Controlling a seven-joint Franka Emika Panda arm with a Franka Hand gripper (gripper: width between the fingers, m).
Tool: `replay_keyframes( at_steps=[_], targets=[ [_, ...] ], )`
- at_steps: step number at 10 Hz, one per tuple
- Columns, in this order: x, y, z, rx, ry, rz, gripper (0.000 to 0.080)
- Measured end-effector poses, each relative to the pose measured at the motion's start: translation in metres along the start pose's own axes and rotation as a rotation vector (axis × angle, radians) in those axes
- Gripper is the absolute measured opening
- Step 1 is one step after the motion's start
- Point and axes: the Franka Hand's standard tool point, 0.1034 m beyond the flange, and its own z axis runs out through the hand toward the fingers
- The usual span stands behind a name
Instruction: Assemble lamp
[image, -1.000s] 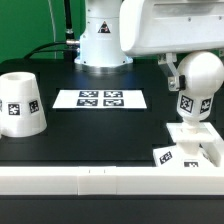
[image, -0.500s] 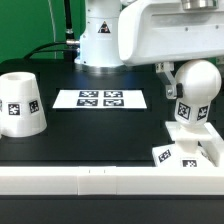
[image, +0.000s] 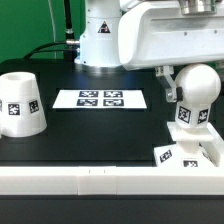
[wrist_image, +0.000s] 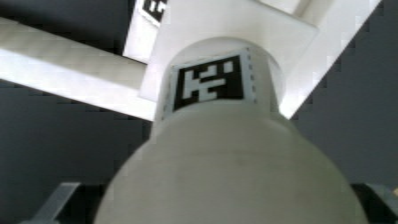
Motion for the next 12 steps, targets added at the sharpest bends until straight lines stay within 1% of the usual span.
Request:
replay_keyframes(
  at_steps=[1,2,3,6,7,10,11,12],
  targets=[
    [0.0,0.0,0.0,0.0,0.0,0.0,0.0676],
    [0.0,0.0,-0.001,0.0,-0.001,0.001,0.0676],
    [0.002,-0.001,-0.005,0.002,-0.005,-0.001,0.0694],
    [0.008,-0.001,-0.024,0.004,-0.019,-0.005,0.0699],
    [0.011,-0.001,-0.028,0.005,-0.019,-0.005,0.0699],
    [0.008,-0.001,-0.024,0.007,-0.026,-0.006,0.0699],
    [0.004,0.0,-0.018,0.005,-0.025,-0.004,0.0699],
    [-0.003,-0.001,-0.015,0.016,-0.069,-0.002,0.0699]
  ],
)
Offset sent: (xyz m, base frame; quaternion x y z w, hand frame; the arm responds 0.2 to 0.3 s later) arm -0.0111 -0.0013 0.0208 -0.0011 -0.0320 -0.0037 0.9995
